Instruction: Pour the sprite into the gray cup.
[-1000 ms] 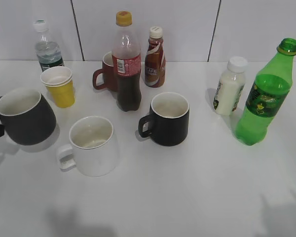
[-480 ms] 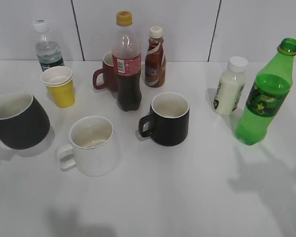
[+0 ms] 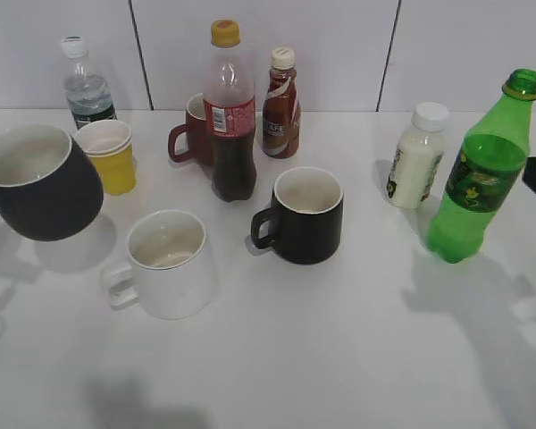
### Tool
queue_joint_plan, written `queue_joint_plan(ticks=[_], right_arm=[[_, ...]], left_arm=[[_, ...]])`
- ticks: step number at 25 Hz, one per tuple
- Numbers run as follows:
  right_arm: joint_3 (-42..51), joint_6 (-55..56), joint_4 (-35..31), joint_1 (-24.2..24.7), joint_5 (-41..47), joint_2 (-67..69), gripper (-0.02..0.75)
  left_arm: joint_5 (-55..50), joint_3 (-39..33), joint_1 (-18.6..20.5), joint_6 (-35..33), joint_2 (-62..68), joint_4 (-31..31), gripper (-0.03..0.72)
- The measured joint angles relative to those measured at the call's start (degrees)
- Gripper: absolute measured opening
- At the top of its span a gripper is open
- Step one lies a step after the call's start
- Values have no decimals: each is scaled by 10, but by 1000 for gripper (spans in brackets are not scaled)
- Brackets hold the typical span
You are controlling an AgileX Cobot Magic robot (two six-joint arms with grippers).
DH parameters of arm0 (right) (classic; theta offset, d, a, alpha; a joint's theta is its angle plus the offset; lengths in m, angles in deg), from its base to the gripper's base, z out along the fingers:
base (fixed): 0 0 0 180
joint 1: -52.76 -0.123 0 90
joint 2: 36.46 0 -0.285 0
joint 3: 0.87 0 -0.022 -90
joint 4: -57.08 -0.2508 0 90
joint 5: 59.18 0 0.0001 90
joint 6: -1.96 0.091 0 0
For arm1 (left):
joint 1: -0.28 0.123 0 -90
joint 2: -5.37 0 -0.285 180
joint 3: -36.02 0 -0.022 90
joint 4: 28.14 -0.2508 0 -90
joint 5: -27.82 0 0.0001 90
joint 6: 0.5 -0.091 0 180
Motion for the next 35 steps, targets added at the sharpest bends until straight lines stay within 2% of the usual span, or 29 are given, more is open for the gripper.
queue_joint_plan(ticks=[4,8,12,21,23,24,27,31,35], right_arm=[[2,0,0,0,-50,73,586],[2,0,0,0,-103,156,598],[2,0,1,0,-204,250,598],[-10,17,-2,0,-463,483,597],[-21,25,-5,0,-509,526,571],[-22,27,-10,0,-530,544,533],[-23,30,-21,0,-578,568,348],[-23,23,-19,0,-579,565,347],[-21,-40,18,-5,-543,526,347]], left_arm=[[-20,0,-12,0,-45,-3,47],[-35,0,-16,2,-70,5,47],[-56,0,-36,4,-89,14,47],[-119,0,-106,5,-105,66,47],[-134,0,-123,5,-105,79,47],[-146,1,-131,5,-105,82,47],[-180,11,-156,5,-105,88,47],[-218,24,-192,6,-105,108,47],[-274,47,-230,6,-105,113,47]])
